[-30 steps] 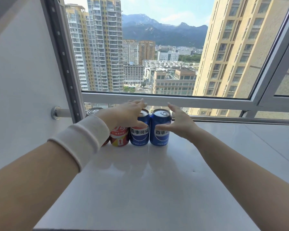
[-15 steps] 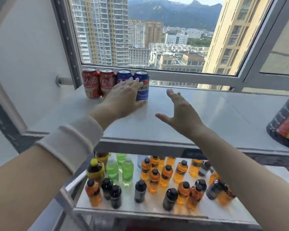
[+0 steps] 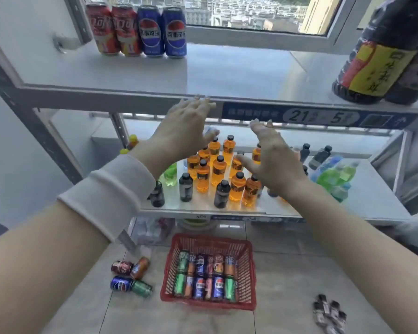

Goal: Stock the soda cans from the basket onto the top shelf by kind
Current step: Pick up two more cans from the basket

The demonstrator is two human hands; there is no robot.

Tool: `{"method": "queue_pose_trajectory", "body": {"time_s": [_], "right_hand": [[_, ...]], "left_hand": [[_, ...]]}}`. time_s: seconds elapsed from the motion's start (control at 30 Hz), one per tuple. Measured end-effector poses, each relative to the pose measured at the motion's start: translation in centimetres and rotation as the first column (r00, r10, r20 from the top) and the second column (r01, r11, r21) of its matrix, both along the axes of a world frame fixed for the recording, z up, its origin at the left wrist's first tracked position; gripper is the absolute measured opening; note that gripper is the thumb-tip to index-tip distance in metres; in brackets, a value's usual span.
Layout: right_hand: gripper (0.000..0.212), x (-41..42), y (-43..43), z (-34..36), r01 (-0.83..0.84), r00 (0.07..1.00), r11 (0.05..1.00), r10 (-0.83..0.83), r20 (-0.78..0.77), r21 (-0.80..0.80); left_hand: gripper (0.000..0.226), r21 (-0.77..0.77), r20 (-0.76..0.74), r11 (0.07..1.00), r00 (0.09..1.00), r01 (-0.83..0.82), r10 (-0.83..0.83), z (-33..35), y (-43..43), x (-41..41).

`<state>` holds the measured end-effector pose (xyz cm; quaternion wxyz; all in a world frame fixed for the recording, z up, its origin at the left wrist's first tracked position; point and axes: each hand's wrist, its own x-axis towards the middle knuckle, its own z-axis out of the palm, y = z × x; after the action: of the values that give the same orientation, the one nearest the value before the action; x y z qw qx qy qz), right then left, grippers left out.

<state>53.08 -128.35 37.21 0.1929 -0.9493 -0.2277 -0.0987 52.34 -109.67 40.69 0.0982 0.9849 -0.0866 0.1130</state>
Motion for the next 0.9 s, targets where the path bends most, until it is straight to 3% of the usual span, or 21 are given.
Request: {"method": "queue_pose_trajectory", "body": {"time_s": [0.27, 0.43, 0.63, 0.9], "right_hand": [[0.073, -8.4, -2.9, -10.8, 0.043, 0.969, 0.999, -0.049, -0.240, -0.030], [0.076, -10.6, -5.4, -19.8, 0.081, 0.862, 0.991, -0.123, -0.492, -0.106], [0.077, -9.5, -8.6, -29.9, 0.171, 0.654, 0.973, -0.230, -0.721, -0.155], [0.076, -6.1, -9.4, -39.8, 0.199, 0.394, 0.948, -0.309, -0.866, -0.248]], "left_hand": [[0.061, 0.000, -0.203, 1.000, 0.979, -0.017, 0.017, -10.0, -1.8, -7.8], [0.055, -0.131, -0.420, 0.984, 0.906, -0.120, 0.054, -19.6, -3.1, -9.6], [0.056, -0.212, -0.696, 0.913, 0.710, -0.348, 0.109, -32.1, -4.9, -9.8], [0.053, -0.219, -0.913, 0.787, 0.405, -0.577, 0.043, -42.6, -6.5, -10.1]]}}
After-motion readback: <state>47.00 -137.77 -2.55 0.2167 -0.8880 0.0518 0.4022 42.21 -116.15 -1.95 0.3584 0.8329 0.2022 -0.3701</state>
